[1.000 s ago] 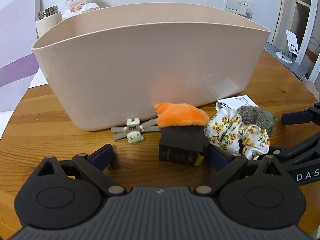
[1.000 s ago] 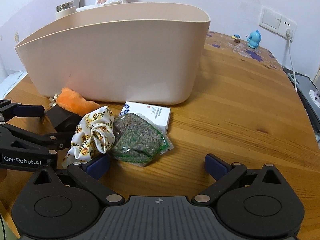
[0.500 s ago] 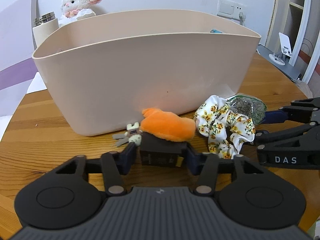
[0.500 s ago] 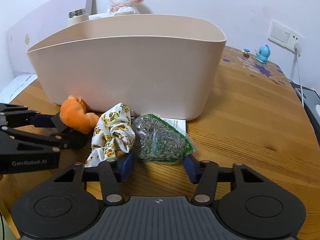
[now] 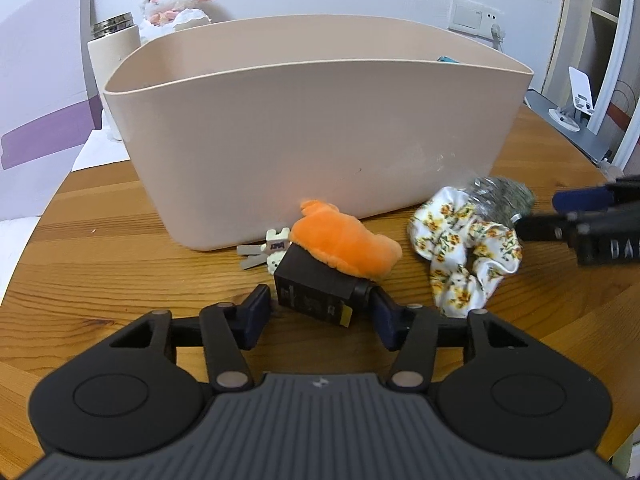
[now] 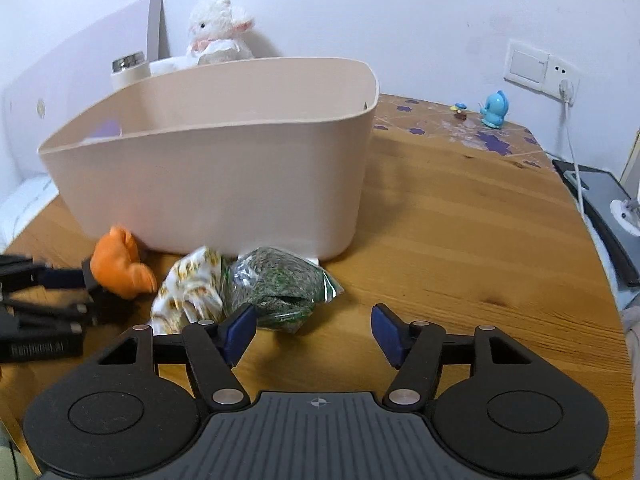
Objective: Organize objects
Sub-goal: 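Carry the black box and green bag over the basket and release both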
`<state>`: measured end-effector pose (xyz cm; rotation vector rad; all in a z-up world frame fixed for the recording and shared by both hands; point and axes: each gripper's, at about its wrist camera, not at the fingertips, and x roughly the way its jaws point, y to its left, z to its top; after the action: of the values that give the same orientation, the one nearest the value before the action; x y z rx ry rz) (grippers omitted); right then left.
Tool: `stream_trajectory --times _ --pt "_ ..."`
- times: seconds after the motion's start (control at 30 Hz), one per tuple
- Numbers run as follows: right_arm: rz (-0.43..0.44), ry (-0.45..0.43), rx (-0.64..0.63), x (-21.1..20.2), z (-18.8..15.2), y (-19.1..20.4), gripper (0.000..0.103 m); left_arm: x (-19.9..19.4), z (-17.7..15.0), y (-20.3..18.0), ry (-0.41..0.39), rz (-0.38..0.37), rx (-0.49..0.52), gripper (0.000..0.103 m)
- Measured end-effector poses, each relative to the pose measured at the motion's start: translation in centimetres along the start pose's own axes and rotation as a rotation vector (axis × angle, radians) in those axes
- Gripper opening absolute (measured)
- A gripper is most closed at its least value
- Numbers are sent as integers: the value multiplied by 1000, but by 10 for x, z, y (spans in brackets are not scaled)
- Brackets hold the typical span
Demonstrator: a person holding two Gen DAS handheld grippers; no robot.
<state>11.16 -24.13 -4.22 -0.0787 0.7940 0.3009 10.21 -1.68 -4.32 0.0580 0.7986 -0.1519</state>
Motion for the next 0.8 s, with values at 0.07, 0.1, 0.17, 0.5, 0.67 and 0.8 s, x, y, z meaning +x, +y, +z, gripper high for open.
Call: stream_trajectory --times 0.07,0.1,0.17,0.5,0.67,0.8 --pt "7 4 1 7 3 3 69 0 -1 -1 -2 2 1 58" --pt "19 12 4 12 3 4 69 0 -1 -1 -1 0 1 58" --pt "48 26 28 20 3 5 70 0 -1 -2 0 -8 0 62" --pt "61 27 51 34 5 15 53 3 0 -2 -8 -12 14 60" --pt "56 30 40 30 1 19 35 0 0 3 -6 -20 13 51" --pt "26 19 8 22 -3 25 33 -2 -1 4 2 -16 13 50"
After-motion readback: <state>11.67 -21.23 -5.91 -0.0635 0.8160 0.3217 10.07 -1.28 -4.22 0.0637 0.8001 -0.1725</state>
